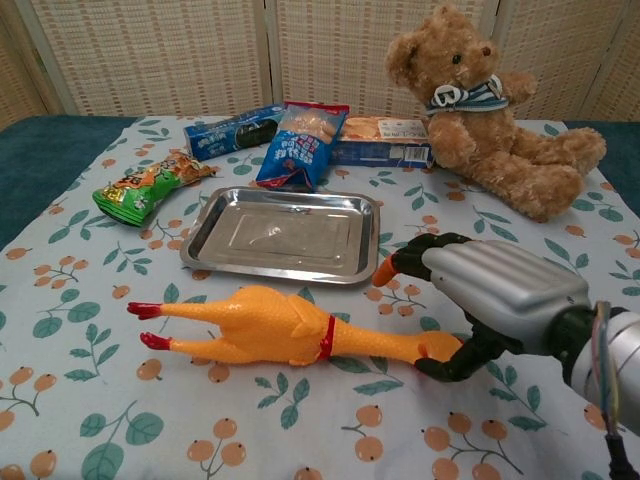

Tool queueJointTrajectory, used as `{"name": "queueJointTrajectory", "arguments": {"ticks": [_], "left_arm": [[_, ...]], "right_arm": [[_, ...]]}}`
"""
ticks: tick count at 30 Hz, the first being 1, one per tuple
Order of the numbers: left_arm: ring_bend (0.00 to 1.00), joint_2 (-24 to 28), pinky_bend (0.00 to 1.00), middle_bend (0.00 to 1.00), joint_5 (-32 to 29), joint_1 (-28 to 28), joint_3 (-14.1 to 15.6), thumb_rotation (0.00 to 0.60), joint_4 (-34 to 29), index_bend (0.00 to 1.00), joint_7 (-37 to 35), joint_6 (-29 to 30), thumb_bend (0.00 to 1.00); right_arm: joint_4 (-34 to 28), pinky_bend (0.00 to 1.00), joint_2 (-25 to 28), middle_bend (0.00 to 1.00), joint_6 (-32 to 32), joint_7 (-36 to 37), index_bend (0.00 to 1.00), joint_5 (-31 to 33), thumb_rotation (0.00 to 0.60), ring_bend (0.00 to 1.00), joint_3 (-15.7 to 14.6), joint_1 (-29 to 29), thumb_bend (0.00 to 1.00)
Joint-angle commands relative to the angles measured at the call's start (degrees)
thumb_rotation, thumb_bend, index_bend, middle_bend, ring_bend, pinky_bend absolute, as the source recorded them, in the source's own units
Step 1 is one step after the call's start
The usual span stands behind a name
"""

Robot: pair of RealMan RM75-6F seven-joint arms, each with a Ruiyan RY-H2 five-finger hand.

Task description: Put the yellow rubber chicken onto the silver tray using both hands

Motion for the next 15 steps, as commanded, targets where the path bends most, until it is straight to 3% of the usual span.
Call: {"name": "queueJointTrajectory", "arguments": {"ticks": [1, 10, 15], "left_arm": [[0.0, 0.17, 0.04, 0.0, 0.06, -0.06, 0.22, 0.6, 0.05, 0.0, -0.32, -0.31, 0.46], [0.0, 0.58, 0.04, 0.0, -0.14, -0.25, 0.21, 0.6, 0.22, 0.0, -1.89, -0.59, 0.46], [0.0, 0.64, 0.04, 0.0, -0.14, -0.49, 0.38, 0.6, 0.39, 0.0, -2.24, -1.17, 0.46]], "right_arm": [[1.85, 0.05, -2.44, 0.15, 0.29, -1.26, 0.25, 1.64, 0.6, 0.05, 0.24, 1.13, 0.24], [8.26, 0.13, -8.34, 0.2, 0.31, 0.2, 0.32, 4.67, 0.6, 0.09, 0.85, 3.27, 0.29], [10.79, 0.23, -9.75, 0.29, 1.25, 1.47, 0.42, 3.82, 0.6, 0.19, 0.8, 3.96, 0.31]]}}
